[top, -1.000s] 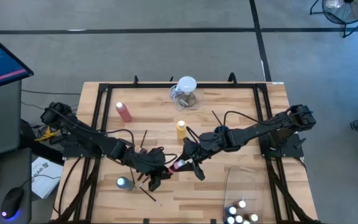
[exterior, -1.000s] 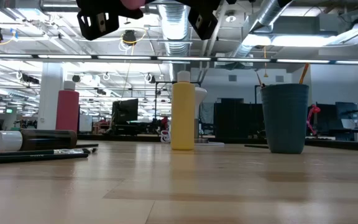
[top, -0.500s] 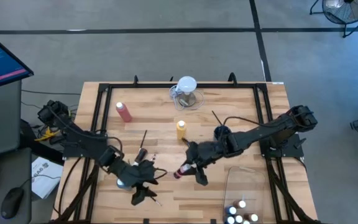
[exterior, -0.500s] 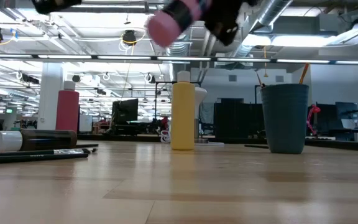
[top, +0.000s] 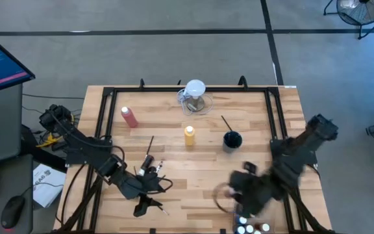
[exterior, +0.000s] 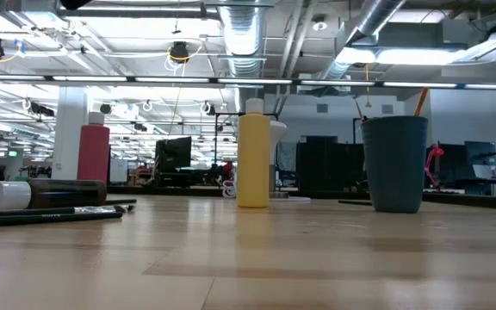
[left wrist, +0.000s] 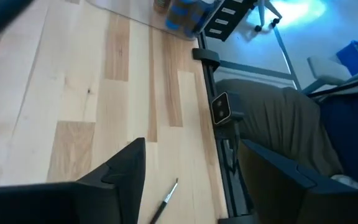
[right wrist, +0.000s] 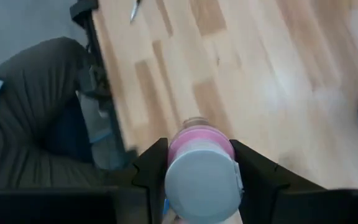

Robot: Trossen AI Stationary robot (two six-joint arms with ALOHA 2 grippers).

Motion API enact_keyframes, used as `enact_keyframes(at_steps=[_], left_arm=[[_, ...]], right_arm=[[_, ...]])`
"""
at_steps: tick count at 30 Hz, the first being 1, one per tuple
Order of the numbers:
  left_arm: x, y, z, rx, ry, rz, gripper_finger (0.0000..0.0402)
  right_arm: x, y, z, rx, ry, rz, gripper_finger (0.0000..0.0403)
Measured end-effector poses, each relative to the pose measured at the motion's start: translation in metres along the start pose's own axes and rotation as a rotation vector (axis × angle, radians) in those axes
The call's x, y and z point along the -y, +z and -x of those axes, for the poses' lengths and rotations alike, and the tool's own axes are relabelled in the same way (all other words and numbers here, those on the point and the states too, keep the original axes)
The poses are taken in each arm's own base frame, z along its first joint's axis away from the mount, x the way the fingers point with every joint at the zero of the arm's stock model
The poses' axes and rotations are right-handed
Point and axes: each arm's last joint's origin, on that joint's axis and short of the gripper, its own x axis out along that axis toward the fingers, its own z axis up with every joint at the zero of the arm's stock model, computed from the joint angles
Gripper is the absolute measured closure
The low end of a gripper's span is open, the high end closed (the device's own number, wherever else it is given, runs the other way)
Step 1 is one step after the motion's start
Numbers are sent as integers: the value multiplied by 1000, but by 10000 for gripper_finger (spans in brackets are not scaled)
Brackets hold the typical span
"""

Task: Pick & Place Paint Supplies
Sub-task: Put the small pink paint bottle into the transparent bin

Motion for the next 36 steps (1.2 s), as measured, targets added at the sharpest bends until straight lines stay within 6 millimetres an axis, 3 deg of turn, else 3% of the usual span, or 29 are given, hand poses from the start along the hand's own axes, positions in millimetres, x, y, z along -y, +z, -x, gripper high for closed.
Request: enact_keyframes(at_steps=[4,7,17,24,36], left_arm=[[0,0,0,8,6,-33,188],[0,1,0,23,18,-37,188],[9,-2,2,41,-17,-23,188],[19,-9,5,51,-25,-47,188],[16,-39,-3,55,-59,-36,188]], right_arm=[[-13,-37,23,15,-37,-127,270],[-17,-65,27,-6,-100,-215,270],[-41,-127,0,-99,-294,-416,268],[-57,-146,-26,-176,-339,-457,270],[-57,-143,-38,-136,-319,-478,270]])
